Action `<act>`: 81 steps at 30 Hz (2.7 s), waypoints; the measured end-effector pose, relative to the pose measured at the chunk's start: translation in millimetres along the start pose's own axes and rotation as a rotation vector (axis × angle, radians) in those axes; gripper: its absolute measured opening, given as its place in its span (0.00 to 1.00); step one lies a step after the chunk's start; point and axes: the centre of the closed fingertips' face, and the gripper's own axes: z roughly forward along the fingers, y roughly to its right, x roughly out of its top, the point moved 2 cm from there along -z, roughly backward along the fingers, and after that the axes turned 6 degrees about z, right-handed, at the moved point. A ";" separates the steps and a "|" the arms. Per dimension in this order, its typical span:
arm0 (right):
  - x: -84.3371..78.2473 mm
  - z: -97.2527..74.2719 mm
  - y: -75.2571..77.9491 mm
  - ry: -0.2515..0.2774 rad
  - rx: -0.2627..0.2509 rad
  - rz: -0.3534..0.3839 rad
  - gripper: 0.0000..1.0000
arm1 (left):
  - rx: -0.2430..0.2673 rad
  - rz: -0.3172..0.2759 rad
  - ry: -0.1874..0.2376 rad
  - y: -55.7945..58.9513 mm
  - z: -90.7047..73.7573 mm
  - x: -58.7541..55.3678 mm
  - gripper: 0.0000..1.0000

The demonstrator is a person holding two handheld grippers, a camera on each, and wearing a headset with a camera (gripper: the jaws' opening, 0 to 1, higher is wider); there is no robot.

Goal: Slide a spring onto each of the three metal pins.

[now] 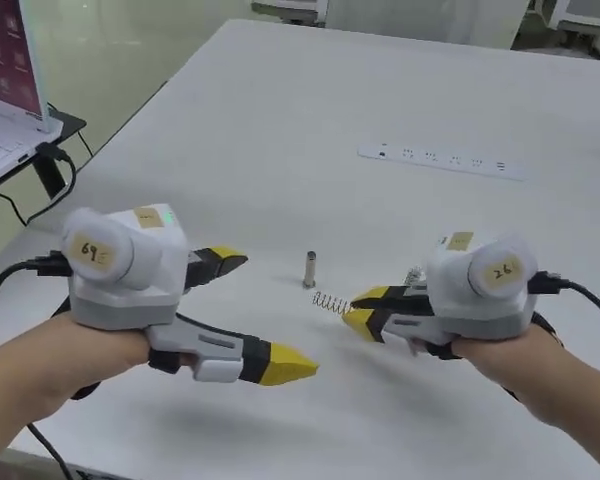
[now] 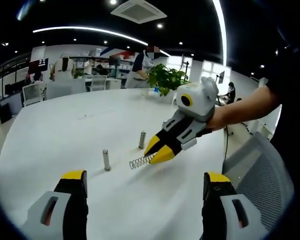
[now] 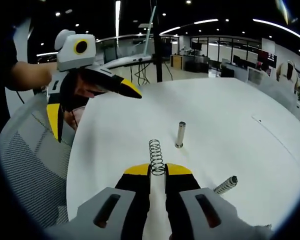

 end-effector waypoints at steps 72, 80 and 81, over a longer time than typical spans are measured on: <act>-22.3 -94.0 -35.7 0.026 0.185 -0.114 0.08 | -0.421 0.086 0.129 89.9 68.9 22.3 0.04; -22.1 -94.5 -36.1 0.043 0.174 -0.064 0.12 | -0.442 0.072 0.140 93.8 65.1 25.8 0.02; -22.5 -95.0 -35.0 0.048 0.174 -0.065 0.15 | -0.442 0.068 0.141 94.6 64.9 26.0 0.02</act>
